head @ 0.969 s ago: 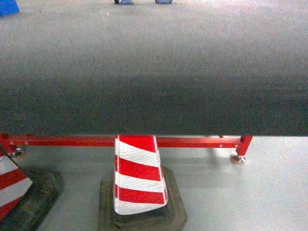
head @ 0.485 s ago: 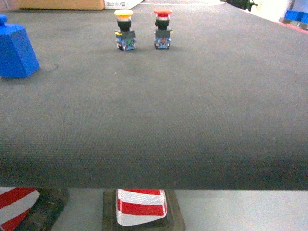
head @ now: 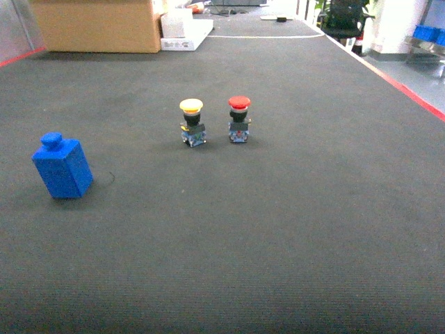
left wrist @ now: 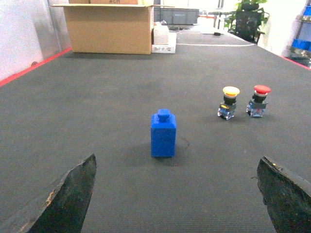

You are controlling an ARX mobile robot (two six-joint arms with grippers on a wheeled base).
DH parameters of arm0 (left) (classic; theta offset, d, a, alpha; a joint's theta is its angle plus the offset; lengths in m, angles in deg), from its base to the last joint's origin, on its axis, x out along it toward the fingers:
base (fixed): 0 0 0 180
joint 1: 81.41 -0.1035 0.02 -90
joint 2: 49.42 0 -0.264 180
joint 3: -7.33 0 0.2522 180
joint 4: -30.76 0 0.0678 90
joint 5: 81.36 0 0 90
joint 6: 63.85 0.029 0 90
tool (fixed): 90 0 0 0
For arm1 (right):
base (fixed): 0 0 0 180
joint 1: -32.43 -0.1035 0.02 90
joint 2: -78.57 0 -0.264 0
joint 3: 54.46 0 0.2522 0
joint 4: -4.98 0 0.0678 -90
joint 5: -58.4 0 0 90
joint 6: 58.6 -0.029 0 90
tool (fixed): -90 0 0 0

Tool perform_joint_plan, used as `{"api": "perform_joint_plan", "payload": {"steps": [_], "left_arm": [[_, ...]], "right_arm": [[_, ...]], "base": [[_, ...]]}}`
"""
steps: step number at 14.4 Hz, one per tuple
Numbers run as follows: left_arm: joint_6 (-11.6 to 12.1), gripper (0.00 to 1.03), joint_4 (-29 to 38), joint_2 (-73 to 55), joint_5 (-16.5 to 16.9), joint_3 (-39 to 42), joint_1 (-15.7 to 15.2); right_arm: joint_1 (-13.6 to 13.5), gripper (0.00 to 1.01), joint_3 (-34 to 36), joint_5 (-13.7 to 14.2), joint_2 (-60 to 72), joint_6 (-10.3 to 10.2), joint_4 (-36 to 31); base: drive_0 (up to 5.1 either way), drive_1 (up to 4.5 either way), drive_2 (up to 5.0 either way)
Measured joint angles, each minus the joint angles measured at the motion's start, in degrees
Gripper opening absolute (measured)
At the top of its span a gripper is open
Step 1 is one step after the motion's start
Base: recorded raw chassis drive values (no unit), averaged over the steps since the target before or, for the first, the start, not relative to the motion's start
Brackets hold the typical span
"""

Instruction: Pick blue part to blue bin on bottom shelf

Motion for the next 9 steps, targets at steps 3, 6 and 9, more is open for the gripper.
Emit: {"api": "perform_joint_plan", "payload": {"steps": [3,6,9], "left_arm": [[-0.02,0.98,-0.24,0.0,-0.09,-0.02,0.0],[-0.02,0.98,-0.07,0.0,0.0,-0.02,0.0],[-0.02,0.98,-0.07,0.0,0.0,0.0,0.0]], "right_arm": [[0.0,0.98,0.0,0.02,0.02,-0.02,0.15],[0.0,0.98,0.0,0.0,0.0,-0.02,0.04],[0.0,0.98,0.0,0.0,0.0,-0.02,0.04]], "base": [[0.0,0.0,0.0],[0.0,0.0,0.0],[0.0,0.0,0.0]]}}
